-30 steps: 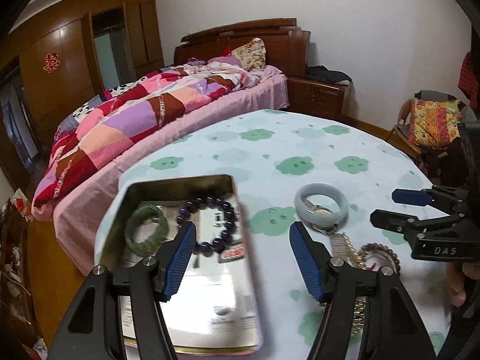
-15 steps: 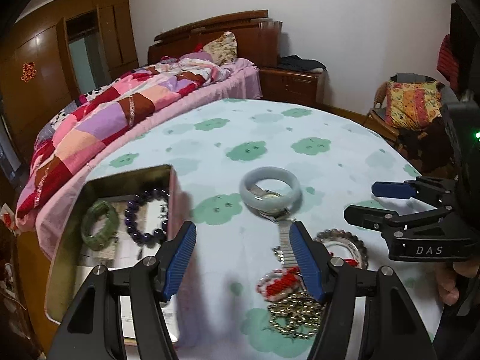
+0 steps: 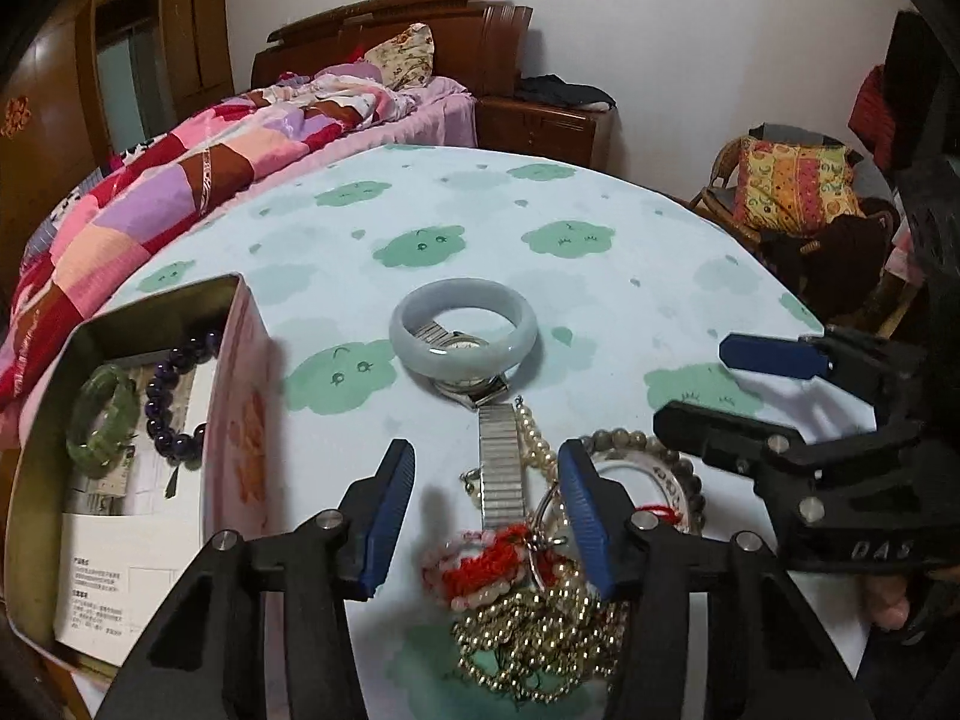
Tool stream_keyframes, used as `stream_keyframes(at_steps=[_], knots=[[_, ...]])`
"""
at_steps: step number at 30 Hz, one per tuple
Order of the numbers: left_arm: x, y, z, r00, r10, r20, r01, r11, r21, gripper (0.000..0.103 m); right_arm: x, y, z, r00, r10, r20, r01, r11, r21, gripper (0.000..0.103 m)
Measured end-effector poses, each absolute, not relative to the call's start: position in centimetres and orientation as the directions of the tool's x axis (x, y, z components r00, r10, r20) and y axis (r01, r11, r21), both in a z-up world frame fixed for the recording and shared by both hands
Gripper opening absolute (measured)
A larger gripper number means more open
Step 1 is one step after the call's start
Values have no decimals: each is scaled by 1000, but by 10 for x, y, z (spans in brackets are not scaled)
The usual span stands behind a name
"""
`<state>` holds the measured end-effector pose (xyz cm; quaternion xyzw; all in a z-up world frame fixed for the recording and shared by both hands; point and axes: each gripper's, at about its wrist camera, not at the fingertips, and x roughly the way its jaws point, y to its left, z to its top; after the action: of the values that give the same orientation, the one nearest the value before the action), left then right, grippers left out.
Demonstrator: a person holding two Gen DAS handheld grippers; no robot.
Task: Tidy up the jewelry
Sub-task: 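Move both open tools back over the jewelry pile toward the silver watch, then grasp the silver watch band with the left tool while the right tool grasps a gold chain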
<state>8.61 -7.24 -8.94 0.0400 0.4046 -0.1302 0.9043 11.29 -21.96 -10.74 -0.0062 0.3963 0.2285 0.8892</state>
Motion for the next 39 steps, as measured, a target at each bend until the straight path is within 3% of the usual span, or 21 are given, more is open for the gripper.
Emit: stream_keyframes(at_steps=[2, 6, 9, 20, 23, 24, 26, 39], knots=[[87, -74, -89, 636, -209, -743, 275, 961, -34, 42, 113, -219, -107, 581, 402, -707, -411, 896, 171, 76], [89, -70, -90, 622, -250, -742, 283, 955, -85, 41, 114, -219, -108, 579, 411, -704, -411, 893, 183, 76], [88, -65, -90, 600, -281, -749, 282, 950, -130, 34, 115, -220, -108, 575, 417, -704, -409, 892, 195, 76], [97, -69, -100, 585, -236, -776, 278, 957, -82, 34, 116, -219, -109, 569, 419, -708, -414, 889, 194, 76], [107, -68, -102, 555, -287, -781, 295, 946, -138, 28, 117, -220, -110, 561, 426, -710, -415, 887, 205, 76], [107, -67, -102, 551, -295, -780, 297, 943, -147, 17, 117, -221, -111, 557, 431, -710, -416, 885, 210, 76], [104, -65, -100, 551, -300, -779, 297, 942, -153, 15, 117, -221, -111, 552, 437, -710, -416, 882, 219, 76], [64, -36, -34, 708, -297, -641, 257, 953, -158, 14, 114, -224, -109, 571, 437, -695, -403, 887, 227, 76]])
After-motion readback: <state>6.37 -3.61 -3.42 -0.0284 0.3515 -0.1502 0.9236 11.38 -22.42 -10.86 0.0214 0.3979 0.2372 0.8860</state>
